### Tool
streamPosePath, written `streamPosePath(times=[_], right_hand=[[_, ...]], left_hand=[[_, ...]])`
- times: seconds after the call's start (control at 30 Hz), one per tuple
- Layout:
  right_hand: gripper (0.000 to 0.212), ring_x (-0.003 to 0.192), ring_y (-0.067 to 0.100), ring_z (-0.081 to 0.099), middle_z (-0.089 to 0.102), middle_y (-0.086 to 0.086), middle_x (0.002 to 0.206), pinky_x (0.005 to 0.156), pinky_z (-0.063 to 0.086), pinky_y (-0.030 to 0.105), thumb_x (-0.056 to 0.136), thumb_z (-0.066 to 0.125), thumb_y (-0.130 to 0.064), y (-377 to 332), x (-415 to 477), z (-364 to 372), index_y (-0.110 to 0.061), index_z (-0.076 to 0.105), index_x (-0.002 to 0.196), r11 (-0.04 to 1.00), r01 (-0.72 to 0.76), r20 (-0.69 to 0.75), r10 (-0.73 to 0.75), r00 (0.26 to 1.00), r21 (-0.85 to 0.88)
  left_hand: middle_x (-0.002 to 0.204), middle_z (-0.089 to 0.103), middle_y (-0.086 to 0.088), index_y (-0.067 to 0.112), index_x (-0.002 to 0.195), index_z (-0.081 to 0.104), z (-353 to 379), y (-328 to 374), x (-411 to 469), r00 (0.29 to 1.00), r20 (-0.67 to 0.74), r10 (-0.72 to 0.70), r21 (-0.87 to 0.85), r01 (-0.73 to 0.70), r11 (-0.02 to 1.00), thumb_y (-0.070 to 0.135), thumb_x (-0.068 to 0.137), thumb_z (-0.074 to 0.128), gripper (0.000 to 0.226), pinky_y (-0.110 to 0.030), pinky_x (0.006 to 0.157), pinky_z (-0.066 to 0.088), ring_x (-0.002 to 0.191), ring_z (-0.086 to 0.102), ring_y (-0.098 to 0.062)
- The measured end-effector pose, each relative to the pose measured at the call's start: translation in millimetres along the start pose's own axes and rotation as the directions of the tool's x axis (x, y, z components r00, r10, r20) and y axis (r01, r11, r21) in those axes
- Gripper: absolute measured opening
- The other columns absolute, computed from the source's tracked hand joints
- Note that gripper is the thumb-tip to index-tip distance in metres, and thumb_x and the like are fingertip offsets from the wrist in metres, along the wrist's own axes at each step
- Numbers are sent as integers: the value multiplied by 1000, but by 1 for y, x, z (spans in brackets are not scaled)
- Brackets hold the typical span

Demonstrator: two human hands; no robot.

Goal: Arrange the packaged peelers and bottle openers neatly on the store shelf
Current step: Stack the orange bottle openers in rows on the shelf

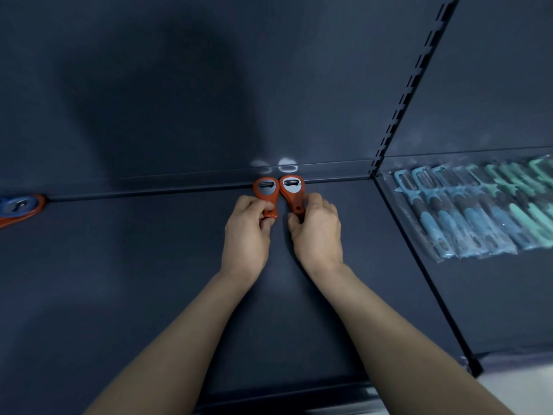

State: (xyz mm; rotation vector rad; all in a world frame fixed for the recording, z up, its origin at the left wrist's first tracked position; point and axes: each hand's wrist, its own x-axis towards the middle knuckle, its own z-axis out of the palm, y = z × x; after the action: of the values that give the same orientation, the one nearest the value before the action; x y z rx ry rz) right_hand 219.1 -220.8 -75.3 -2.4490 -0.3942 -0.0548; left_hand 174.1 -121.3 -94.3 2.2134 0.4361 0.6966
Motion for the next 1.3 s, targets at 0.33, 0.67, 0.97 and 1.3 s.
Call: streamPosePath(times=[0.33,0.67,0.97,1.3], right_hand=[[27,107,26,47,56,11,109,91,40,33,91,57,-21,2,-2,-16,-5,55,113,998,68,-68,-68,995,3],[20,83,36,60,65,16,90,75,52,39,77,64,-11,-32,-18,-7,-1,67,94,885,460,-1,-461,887,-69],[36,117,26,44,52,9,126,102,34,33,96,47,-24,-115,-66,41,-9,52,128,788,610,323,-558,764,-80],[36,117,25,44,53,8,127,102,35,32,96,47,-24,-245,-142,118,-9,51,128,783,622,371,-574,730,-11]], left_hand=[[98,52,6,12,104,65,-24,10,-1,999,20,-38,60,37,998,-1,83,60,25,-6,73,40,72,51,1],[97,63,-5,7,104,66,-78,-1,-20,996,-1,87,301,-82,950,3,87,57,19,-32,78,49,86,59,-19],[96,64,-6,6,104,66,-170,-50,-64,998,-46,47,428,-23,903,2,86,59,19,-30,77,46,90,59,-23],[97,63,-6,7,106,65,-318,-136,-104,992,-117,-46,475,96,875,5,88,57,19,-28,80,43,94,57,-24]])
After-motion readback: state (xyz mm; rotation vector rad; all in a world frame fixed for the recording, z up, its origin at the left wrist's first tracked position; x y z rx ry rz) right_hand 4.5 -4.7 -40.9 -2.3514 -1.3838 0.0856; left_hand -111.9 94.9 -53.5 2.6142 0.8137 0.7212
